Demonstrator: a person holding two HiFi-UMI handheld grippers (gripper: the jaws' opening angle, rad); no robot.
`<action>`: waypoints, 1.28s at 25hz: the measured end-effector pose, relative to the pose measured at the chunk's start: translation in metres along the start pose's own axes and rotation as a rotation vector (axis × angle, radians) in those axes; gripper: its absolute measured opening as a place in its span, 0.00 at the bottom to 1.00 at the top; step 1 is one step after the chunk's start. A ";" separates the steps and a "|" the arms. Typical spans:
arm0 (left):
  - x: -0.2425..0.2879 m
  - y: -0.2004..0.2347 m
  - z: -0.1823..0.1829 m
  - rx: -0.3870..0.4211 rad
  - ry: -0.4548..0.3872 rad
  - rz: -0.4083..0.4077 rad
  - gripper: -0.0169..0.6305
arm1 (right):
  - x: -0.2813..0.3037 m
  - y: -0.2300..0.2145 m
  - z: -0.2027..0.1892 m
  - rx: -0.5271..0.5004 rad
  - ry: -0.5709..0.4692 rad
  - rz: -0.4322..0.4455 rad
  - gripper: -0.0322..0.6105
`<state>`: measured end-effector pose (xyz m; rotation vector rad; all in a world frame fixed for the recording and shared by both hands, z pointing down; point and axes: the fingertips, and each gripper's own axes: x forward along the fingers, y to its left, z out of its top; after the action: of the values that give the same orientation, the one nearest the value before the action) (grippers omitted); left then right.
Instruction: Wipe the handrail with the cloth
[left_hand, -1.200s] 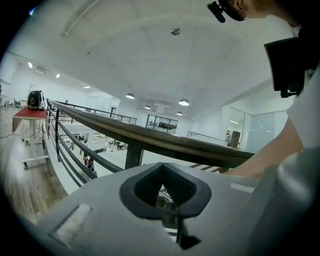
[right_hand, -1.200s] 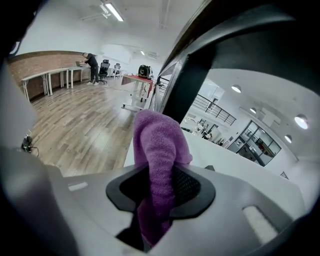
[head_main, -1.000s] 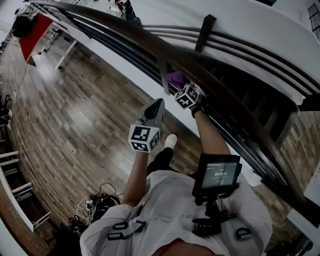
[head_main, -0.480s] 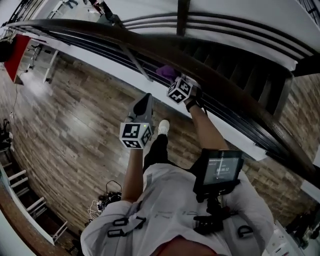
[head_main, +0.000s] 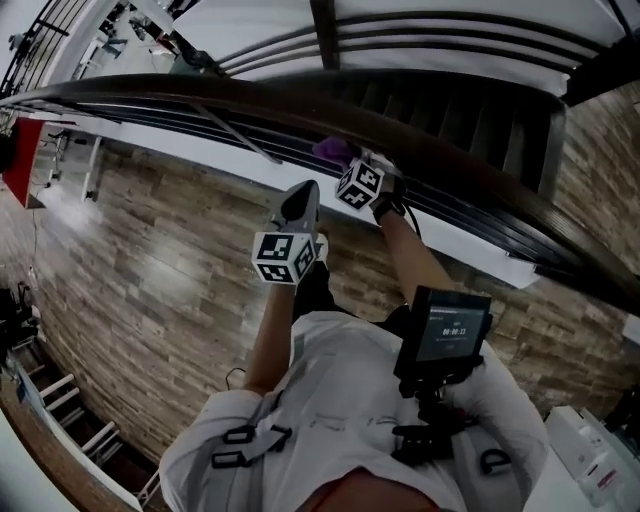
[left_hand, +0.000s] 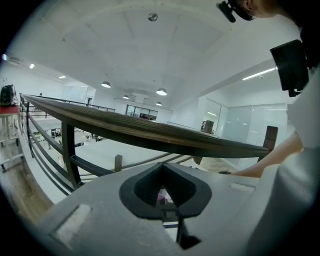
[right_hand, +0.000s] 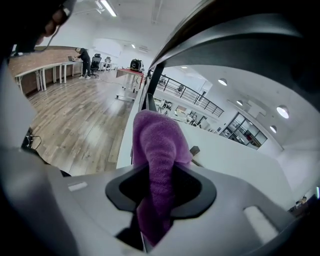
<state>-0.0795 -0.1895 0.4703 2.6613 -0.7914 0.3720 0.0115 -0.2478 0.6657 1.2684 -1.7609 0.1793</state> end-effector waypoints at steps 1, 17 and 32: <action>0.004 -0.008 -0.001 -0.003 0.004 -0.019 0.03 | -0.005 -0.001 -0.008 0.001 0.009 -0.011 0.24; 0.065 -0.139 -0.030 0.121 0.130 -0.226 0.03 | -0.092 -0.030 -0.138 0.105 0.018 -0.036 0.26; 0.089 -0.211 -0.043 0.186 0.200 -0.402 0.03 | -0.147 -0.047 -0.228 0.255 0.090 -0.148 0.26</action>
<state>0.1052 -0.0492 0.4880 2.8070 -0.1601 0.6141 0.1897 -0.0378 0.6668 1.5430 -1.5969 0.3797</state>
